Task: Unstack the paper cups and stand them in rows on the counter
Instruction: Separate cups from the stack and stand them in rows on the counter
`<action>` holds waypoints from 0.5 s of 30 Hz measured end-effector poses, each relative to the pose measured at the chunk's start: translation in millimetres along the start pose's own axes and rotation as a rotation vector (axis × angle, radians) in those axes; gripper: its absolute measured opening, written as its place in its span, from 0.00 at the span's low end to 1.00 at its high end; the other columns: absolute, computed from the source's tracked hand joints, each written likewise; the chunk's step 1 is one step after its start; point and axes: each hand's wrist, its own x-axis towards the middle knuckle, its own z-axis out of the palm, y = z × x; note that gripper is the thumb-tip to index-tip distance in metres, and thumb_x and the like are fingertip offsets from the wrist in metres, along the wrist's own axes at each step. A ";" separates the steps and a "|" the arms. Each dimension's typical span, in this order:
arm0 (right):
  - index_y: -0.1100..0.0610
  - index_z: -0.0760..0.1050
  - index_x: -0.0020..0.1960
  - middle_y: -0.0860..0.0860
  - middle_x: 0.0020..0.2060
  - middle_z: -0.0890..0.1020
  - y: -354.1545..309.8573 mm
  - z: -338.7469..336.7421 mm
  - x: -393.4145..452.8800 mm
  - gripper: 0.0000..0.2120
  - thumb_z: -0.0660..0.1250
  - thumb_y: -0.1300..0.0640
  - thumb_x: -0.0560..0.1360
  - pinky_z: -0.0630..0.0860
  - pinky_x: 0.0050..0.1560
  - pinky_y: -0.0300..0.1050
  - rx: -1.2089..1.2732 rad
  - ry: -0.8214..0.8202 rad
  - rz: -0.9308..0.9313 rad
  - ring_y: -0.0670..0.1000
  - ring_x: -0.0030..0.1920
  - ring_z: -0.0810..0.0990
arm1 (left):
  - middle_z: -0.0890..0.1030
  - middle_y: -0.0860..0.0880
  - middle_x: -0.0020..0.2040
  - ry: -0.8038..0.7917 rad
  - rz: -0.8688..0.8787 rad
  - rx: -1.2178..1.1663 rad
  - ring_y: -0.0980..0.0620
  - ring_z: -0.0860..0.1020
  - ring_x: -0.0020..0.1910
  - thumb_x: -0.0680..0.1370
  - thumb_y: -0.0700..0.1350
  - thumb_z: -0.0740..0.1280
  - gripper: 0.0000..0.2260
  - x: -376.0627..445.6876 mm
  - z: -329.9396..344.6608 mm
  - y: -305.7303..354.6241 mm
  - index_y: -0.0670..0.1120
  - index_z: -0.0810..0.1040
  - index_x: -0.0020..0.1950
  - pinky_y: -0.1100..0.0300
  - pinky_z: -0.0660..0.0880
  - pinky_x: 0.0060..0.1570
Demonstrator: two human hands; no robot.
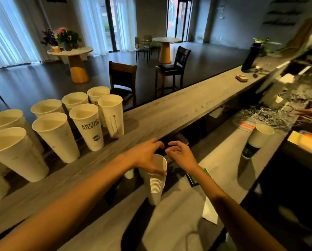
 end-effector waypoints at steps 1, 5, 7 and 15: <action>0.58 0.75 0.61 0.55 0.50 0.83 11.0 3.0 -6.7 0.14 0.70 0.57 0.77 0.80 0.49 0.42 0.013 0.011 0.035 0.53 0.50 0.84 | 0.70 0.52 0.67 -0.043 -0.002 0.032 0.51 0.73 0.63 0.63 0.66 0.77 0.44 0.3 10.8 0.8 0.54 0.64 0.74 0.52 0.76 0.61; 0.58 0.75 0.61 0.53 0.51 0.83 41.5 12.9 -29.2 0.13 0.63 0.52 0.81 0.79 0.52 0.47 0.091 0.002 0.133 0.53 0.53 0.82 | 0.67 0.51 0.70 -0.093 -0.052 0.114 0.48 0.67 0.68 0.63 0.56 0.81 0.46 0.9 45.9 5.5 0.59 0.61 0.76 0.50 0.72 0.65; 0.55 0.76 0.61 0.51 0.53 0.82 50.5 17.4 -36.8 0.13 0.60 0.49 0.82 0.79 0.53 0.46 0.127 -0.041 0.175 0.51 0.55 0.81 | 0.65 0.50 0.71 -0.029 -0.070 0.131 0.47 0.65 0.71 0.65 0.51 0.81 0.46 -0.3 54.0 4.7 0.57 0.60 0.77 0.49 0.72 0.67; 0.44 0.77 0.63 0.43 0.59 0.81 46.7 28.4 -67.4 0.17 0.61 0.40 0.78 0.72 0.56 0.34 0.073 -0.211 0.215 0.40 0.60 0.76 | 0.68 0.53 0.67 0.147 -0.059 -0.161 0.50 0.68 0.67 0.60 0.55 0.81 0.43 -34.6 35.3 -11.5 0.58 0.65 0.71 0.48 0.74 0.64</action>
